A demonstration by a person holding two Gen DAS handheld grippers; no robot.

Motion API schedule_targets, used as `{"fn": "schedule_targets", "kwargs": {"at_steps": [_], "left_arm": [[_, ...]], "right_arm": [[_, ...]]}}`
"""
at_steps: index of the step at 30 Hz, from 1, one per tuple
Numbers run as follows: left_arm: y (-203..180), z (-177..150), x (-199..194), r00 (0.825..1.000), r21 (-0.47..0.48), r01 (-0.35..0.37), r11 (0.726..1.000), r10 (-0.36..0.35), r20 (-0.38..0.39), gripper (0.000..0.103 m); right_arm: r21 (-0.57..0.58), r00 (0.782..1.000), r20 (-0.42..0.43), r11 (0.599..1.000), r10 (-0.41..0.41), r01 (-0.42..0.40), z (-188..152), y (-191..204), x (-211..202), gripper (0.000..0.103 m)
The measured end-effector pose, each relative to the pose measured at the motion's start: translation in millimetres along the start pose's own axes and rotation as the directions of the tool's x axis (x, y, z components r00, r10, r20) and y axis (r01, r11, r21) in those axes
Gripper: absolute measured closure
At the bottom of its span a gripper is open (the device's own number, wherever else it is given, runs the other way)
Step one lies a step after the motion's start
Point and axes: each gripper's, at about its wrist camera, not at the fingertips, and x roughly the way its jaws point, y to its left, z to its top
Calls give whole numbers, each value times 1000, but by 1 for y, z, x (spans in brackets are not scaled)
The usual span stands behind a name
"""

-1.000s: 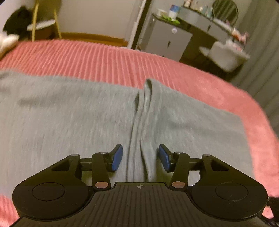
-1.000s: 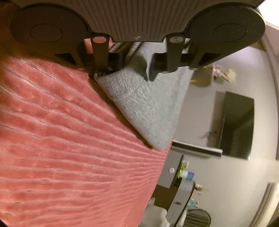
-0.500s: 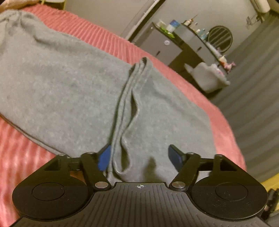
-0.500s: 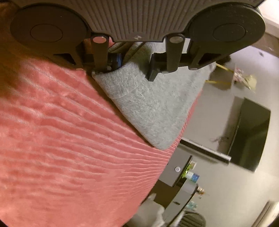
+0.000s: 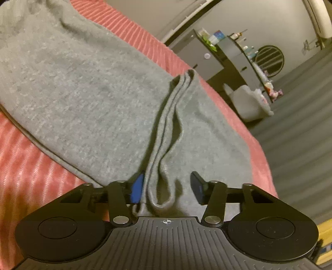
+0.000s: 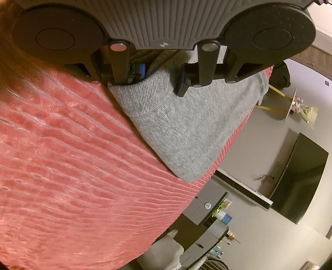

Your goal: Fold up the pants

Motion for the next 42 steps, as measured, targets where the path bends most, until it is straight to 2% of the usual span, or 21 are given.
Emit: {"fn": "schedule_targets", "kwargs": {"at_steps": [3,8,10,12,13,15,17,19,21,22,24,26,27,29,32,35,36,38,40,41,42], "left_arm": [[-2,-1,1,999,31,-49,998,49,6,69],[-4,1,-7,997,26,-77,997,77,12,69],[-8,0,-18,992,67,-118,991,115,52,58],[-16,-4,-31,978,129,-182,975,166,127,50],[-21,-5,-37,971,161,-200,966,174,164,50],[-32,-8,-46,965,216,-196,956,149,217,45],[-45,-11,-49,967,261,-156,953,94,237,37],[-61,-17,-43,973,324,-117,939,43,228,34],[-79,-24,-29,977,408,-115,906,29,212,34],[-87,-27,-20,976,451,-130,883,35,214,34],[-98,-31,0,975,526,-163,834,55,215,34],[-103,-28,21,971,557,-206,805,97,219,37],[-105,-23,27,971,556,-207,805,101,214,38],[-105,-10,34,971,527,-193,828,82,226,38],[-112,7,48,971,495,-143,857,24,240,32],[-117,21,84,978,505,-155,849,58,202,31],[-115,24,97,970,507,-202,838,100,221,31],[-112,27,112,960,537,-242,808,120,253,31],[-114,20,118,938,627,-306,716,113,329,26],[-114,15,119,929,651,-330,683,112,353,24],[-110,14,119,930,644,-319,695,100,353,24]], "right_arm": [[-5,1000,-4,1000,-1,1,0,1,-1,75],[-26,999,-28,999,-34,34,1,5,-13,72],[-30,998,-30,998,-62,61,1,5,-27,63],[-38,996,-25,996,-82,81,0,4,-41,57],[-51,994,-10,993,-109,108,0,6,-49,52],[-100,986,35,981,-165,168,0,11,-63,52],[-181,977,125,964,-174,195,0,23,-74,53],[-329,972,197,925,-131,191,-4,43,-73,53],[-504,972,220,844,-79,183,-15,64,-56,54],[-582,980,190,797,-64,165,-20,72,-42,57],[-660,991,122,741,-60,126,-25,86,-15,66],[-718,992,118,687,-41,114,-30,96,10,66],[-740,990,134,661,-39,127,-31,100,18,67],[-762,990,136,635,-39,130,-28,106,34,68],[-754,990,138,644,-36,128,-18,111,54,68],[-758,994,98,643,-46,105,-14,117,80,68],[-769,994,99,629,-50,108,-15,119,90,68],[-765,993,102,634,-55,113,-11,123,104,68],[-764,992,112,633,-53,120,-4,125,112,66],[-767,990,132,627,-59,139,-1,124,115,66],[-770,984,168,615,-64,171,0,123,117,65]]}}
